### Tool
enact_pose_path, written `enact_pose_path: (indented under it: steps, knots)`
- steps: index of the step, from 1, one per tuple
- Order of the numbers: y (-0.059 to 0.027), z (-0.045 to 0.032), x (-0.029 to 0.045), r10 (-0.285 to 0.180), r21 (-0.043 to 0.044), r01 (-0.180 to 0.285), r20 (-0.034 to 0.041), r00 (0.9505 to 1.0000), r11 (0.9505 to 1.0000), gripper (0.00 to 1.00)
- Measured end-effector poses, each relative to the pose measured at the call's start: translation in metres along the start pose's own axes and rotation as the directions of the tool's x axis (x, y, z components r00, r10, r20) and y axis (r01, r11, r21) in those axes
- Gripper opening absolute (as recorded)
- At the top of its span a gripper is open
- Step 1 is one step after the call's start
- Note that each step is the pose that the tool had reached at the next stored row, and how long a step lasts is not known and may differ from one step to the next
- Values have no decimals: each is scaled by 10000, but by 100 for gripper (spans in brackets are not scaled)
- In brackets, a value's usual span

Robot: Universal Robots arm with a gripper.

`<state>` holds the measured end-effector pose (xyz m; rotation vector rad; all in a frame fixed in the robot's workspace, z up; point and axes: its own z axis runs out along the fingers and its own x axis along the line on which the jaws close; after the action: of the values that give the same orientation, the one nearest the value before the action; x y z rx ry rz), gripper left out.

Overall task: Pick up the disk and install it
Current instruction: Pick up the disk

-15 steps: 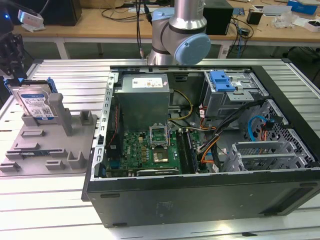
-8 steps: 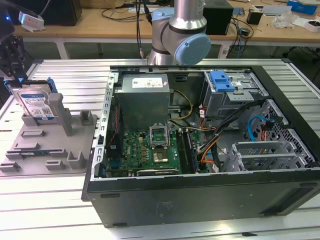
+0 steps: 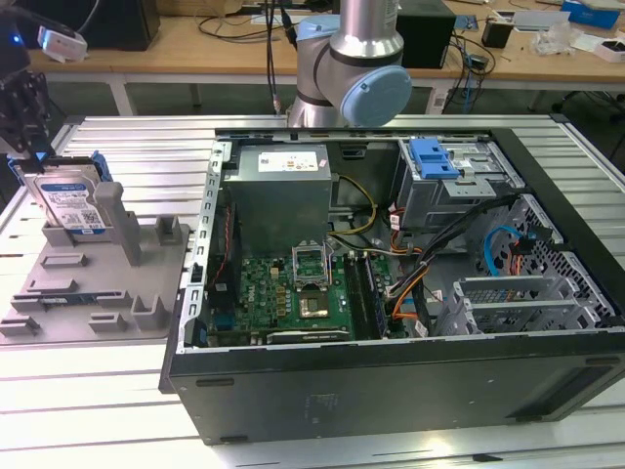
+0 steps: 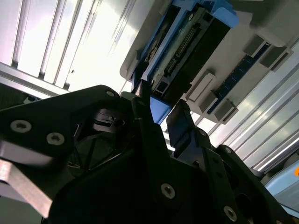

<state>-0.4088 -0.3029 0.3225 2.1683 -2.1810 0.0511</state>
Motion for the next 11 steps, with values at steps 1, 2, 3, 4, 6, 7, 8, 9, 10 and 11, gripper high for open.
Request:
enact_pose_path:
  steps: [1, 2, 3, 4, 6, 7, 8, 9, 10, 11]
  knots:
    - [0, 5, 0, 0, 0, 0, 0, 10000, 10000, 42]
    - [0, 8, -1, 0, 0, 0, 0, 10000, 10000, 42]
    - [0, 14, -1, 0, 0, 0, 0, 10000, 10000, 42]
    - [0, 19, -1, 0, 0, 0, 0, 10000, 10000, 42]
    - [-1, 31, -2, 0, 1, 0, 1, 10000, 10000, 42]
    - [-1, 41, -3, 0, 0, 0, 0, 10000, 10000, 42]
    - [-1, 45, -3, 0, 0, 0, 0, 10000, 10000, 42]
    - [-1, 49, -3, 0, 1, 0, 0, 10000, 10000, 42]
    - [-1, 53, -4, 0, 1, 0, 0, 10000, 10000, 42]
    - [-1, 54, -4, 0, 1, 0, 0, 10000, 10000, 42]
